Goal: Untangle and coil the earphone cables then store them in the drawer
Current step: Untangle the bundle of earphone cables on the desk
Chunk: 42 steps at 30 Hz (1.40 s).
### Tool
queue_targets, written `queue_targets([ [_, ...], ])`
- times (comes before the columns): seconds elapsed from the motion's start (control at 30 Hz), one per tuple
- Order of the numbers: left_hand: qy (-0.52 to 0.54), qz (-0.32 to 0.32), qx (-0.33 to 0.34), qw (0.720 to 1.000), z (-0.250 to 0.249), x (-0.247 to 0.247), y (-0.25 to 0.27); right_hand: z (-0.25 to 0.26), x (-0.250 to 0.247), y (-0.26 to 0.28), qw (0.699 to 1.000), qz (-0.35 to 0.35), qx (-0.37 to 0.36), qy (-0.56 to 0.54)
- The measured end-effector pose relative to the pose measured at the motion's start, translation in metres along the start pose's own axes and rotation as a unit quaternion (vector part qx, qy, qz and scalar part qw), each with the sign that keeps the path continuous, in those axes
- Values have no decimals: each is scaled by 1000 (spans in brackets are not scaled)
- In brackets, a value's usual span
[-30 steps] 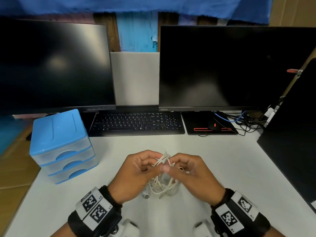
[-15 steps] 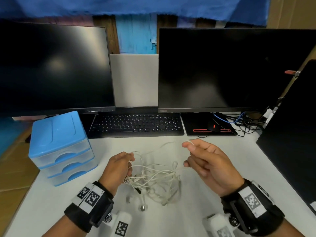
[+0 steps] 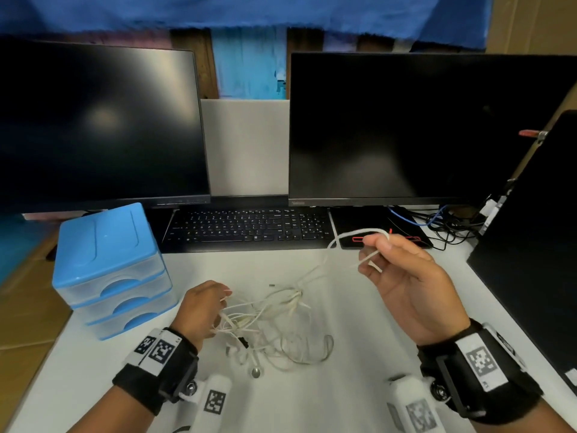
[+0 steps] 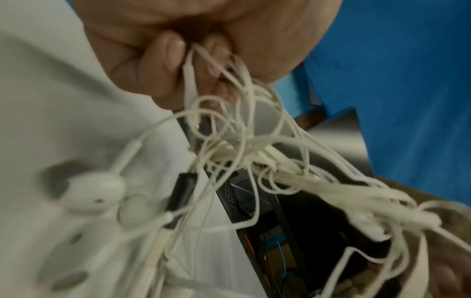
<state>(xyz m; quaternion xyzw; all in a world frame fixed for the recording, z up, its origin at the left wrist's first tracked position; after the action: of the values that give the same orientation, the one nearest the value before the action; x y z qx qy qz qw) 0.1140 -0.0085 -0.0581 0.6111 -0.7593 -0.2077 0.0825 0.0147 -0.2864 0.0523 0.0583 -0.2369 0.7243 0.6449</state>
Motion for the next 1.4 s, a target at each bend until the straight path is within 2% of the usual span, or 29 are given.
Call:
queue_targets([
  [0.07,14,13,-21,1000,3,-2,-1,1,-8,0,1000,-23,-3,-3],
  [0.1,24,16,-10,1000,1,-2,-2,1,-8,-1,1000,-22,-3,5],
  [0.23,0,-17,152,988,-31,7,18,-4,-1,0,991,-16,24,129],
  [0.27,-11,14,190,982,-39,20,27,-5,3,0,988,-13,30,152],
  [0.37,-59,188,245,949,-43,75,54,-9,11,1,981,-2,41,190],
  [0.43,-128,238,259,927,-36,97,63,-9,18,1,979,17,45,196],
  [0.53,-198,253,246,915,-22,106,56,-9,26,4,979,48,47,194],
  [0.6,-222,230,246,915,-18,101,49,-9,30,5,980,51,47,185],
  [0.67,-194,222,239,925,-15,96,44,-10,32,5,979,46,51,190],
  [0.77,-132,249,220,934,-13,97,48,-18,24,3,973,10,80,218],
  [0.87,-74,261,199,942,-16,95,49,-31,9,4,946,-28,125,297],
  [1.03,-43,260,197,944,-25,91,52,-51,24,9,896,68,158,409],
  [1.1,-42,256,195,946,-26,89,53,-59,30,12,881,83,162,437],
  [1.27,-56,252,195,946,-29,88,55,-66,34,14,894,61,140,422],
  [1.4,-92,235,209,945,-34,84,55,-57,33,12,887,53,101,447],
])
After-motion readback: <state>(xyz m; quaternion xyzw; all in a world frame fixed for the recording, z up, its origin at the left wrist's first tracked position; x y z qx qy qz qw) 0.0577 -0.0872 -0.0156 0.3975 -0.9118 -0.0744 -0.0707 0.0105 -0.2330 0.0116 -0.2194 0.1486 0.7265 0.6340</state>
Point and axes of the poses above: each hand's wrist, its own y-axis away from the middle knuckle, its own x-axis out of the palm, z = x × y, the point moved 8 cm from there along -y, towards the middle knuckle, and after that the axes turned 12 degrees about z, right-handed, at the moved point
